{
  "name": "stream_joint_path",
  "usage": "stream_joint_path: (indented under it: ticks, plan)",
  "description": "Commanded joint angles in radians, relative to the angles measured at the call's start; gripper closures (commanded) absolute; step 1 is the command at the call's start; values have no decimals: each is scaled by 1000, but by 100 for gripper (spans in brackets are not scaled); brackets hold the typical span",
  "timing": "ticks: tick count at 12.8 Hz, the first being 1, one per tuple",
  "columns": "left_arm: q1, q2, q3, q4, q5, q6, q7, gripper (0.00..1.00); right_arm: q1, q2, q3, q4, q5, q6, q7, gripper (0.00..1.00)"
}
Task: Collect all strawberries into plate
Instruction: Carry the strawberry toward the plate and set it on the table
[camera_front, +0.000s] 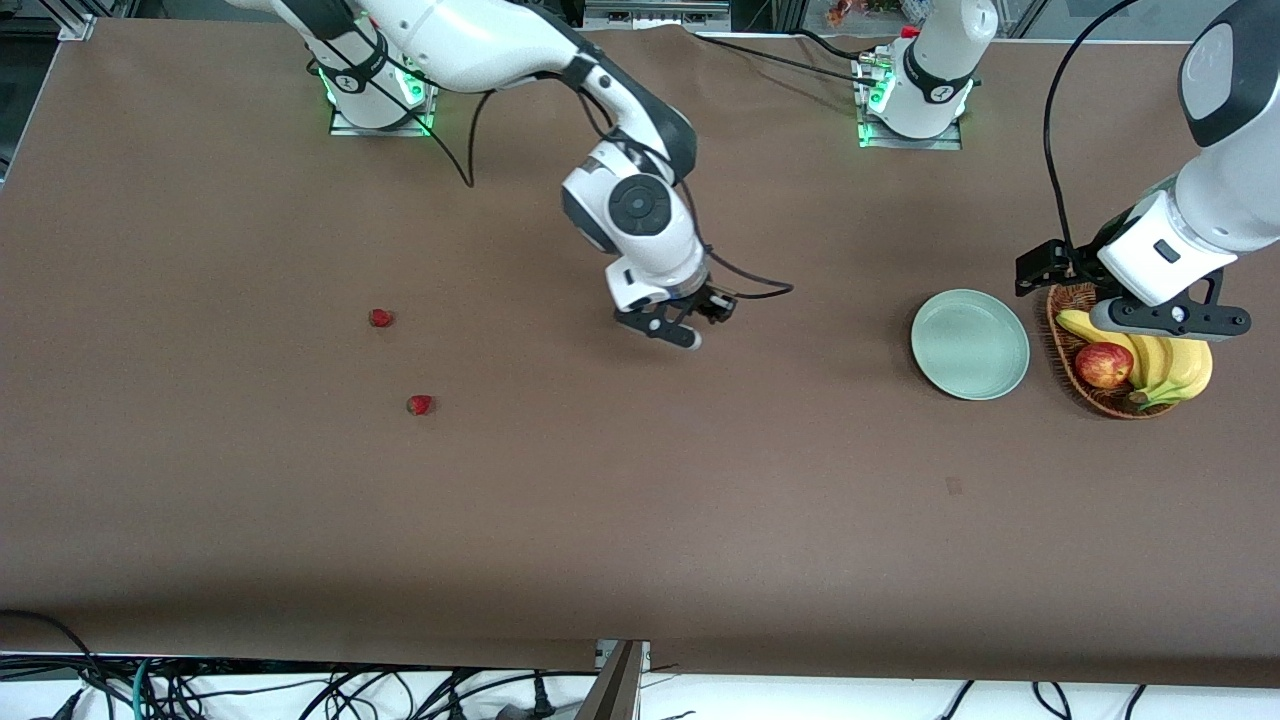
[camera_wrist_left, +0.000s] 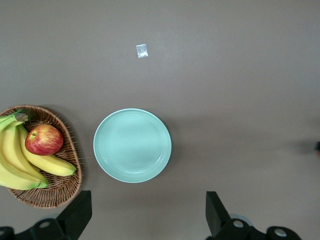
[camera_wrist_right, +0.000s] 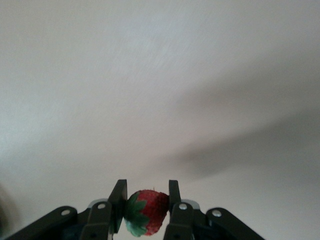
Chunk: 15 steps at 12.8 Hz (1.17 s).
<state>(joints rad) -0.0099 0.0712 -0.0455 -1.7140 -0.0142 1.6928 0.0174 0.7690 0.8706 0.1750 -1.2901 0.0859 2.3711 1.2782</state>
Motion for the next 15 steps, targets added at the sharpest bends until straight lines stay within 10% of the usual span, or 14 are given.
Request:
stream_joint_path:
  ticks: [1, 11, 15]
  plan:
    - [1, -40, -1, -82, 0, 62, -4, 0, 90, 108, -58, 139, -5, 51, 108, 75]
    - [2, -156, -37, -361, 0, 258, -5, 0, 150, 137, -107, 140, -5, 134, 156, 56]
    - [2, -156, -40, -386, 0, 281, -20, 0, 110, 84, -107, 141, -3, 2, 142, 26]
